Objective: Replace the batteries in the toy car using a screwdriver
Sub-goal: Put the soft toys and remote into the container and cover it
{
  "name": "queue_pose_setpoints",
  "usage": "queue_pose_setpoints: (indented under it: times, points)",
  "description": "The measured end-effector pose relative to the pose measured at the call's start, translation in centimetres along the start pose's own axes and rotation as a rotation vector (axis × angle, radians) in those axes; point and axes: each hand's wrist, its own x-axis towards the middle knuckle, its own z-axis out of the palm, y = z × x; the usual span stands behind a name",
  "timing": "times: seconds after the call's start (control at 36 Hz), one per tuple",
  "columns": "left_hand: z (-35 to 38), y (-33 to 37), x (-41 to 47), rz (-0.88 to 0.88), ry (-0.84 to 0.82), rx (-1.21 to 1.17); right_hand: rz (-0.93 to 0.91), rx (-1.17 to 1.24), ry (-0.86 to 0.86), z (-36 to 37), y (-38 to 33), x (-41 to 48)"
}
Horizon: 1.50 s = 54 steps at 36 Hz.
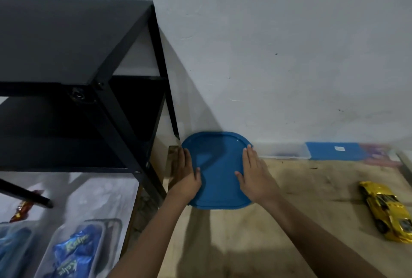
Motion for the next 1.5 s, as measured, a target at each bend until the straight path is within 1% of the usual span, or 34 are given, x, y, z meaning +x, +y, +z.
queue_pose_setpoints:
  times: [0.06, 0.11, 0.22, 0.47, 0.61, 0.78, 0.86, 0.92, 1.0, 1.11, 1.19, 1.28, 1.42, 1.5]
  points:
    - [0.0, 0.0, 1.0, 0.054, -0.023, 0.074, -0.014, -0.04, -0.015, 0.3, -0.2, 0.8]
    - [0.2, -0.1, 1.9, 0.112, -0.01, 0.142, -0.021, -0.069, -0.011, 0.9, 0.0, 1.7]
    - [0.7, -0.2, 3.1, 0.162, -0.003, 0.225, -0.044, -0.093, -0.016, 1.5, 0.5, 3.1]
    - [1.0, -0.6, 3.9, 0.2, -0.021, 0.252, -0.029, -0.108, -0.018, 2.0, 0.8, 5.0]
    - [0.8, -0.5, 3.9, 0.2, -0.026, 0.278, -0.069, -0.126, -0.043, 0.7, 0.6, 5.9]
    - [0.4, 0.0, 3.8, 0.166, -0.095, 0.251, -0.071, -0.101, -0.128, -0.1, 0.1, 5.9]
    - [-0.2, 1.0, 4.1, 0.181, -0.127, 0.301, -0.108, -0.129, -0.171, -0.9, -0.4, 6.5]
    - [-0.6, 1.6, 4.4, 0.203, -0.188, 0.343, -0.118, -0.133, -0.201, -1.3, -0.8, 6.7]
    - [-1.4, 2.1, 5.0, 0.173, -0.308, 0.357, -0.093, -0.11, -0.254, -1.6, -0.9, 7.0]
    - [-2.0, 2.4, 5.3, 0.16, -0.356, 0.348, -0.088, -0.07, -0.295, -2.4, -0.5, 7.2]
    - [-1.7, 2.1, 4.6, 0.155, -0.314, 0.302, -0.1, -0.055, -0.291, -2.3, -0.4, 6.2]
    - [-1.2, 1.3, 3.6, 0.113, -0.223, 0.276, -0.062, -0.009, -0.245, -1.3, 0.1, 4.9]
    - [0.6, 0.1, 1.0, 0.041, -0.065, 0.19, 0.03, 0.005, -0.018, 1.4, 0.4, 2.1]
    - [1.4, 0.0, 0.1, 0.009, 0.039, 0.177, 0.018, -0.017, 0.084, 2.9, 0.5, 1.4]
